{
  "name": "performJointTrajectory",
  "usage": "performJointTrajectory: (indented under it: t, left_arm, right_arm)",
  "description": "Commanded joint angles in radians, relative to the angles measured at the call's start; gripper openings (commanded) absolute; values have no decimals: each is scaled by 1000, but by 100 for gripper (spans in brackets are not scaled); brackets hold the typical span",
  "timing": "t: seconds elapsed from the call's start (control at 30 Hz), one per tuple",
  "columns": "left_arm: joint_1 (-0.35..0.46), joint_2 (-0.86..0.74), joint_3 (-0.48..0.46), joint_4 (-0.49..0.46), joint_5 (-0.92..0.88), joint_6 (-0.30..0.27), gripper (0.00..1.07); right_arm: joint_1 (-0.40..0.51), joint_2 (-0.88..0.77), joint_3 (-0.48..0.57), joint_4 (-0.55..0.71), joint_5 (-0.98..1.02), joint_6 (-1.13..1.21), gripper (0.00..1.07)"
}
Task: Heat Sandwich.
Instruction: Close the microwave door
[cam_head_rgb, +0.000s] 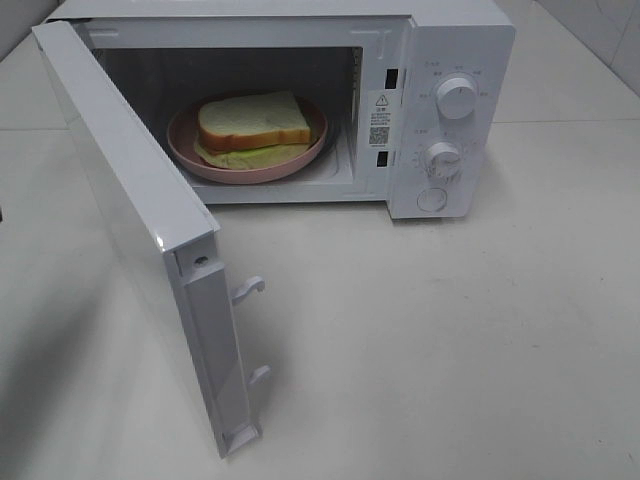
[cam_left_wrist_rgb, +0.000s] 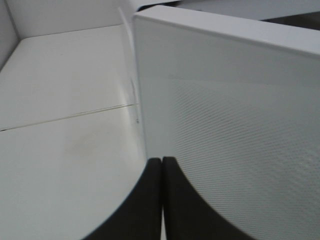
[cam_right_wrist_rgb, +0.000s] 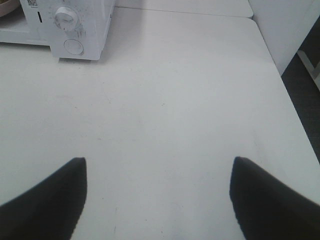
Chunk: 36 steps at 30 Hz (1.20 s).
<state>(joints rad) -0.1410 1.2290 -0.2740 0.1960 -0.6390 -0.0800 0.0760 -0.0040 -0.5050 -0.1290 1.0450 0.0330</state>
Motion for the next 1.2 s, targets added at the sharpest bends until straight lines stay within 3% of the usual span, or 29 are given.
performJointTrajectory:
  t: [0.03, 0.27, 0.67, 0.87, 1.2]
  left_arm:
    - [-22, 50, 0, 11, -80, -22, 0]
    - [-114, 183, -1, 6, -227, -42, 0]
    - [-285, 300, -57, -97, -225, -39, 0]
    - [-365, 361, -126, -173, -225, -34, 0]
    - [-448, 454, -256, -209, -220, -34, 0]
  right_arm:
    - [-7, -27, 2, 1, -9, 3, 76]
    - [-7, -27, 2, 1, -9, 4, 76]
    - [-7, -27, 2, 1, -9, 5, 76]
    - [-7, -27, 2, 1, -9, 5, 76]
    - [-7, -27, 2, 1, -9, 4, 76]
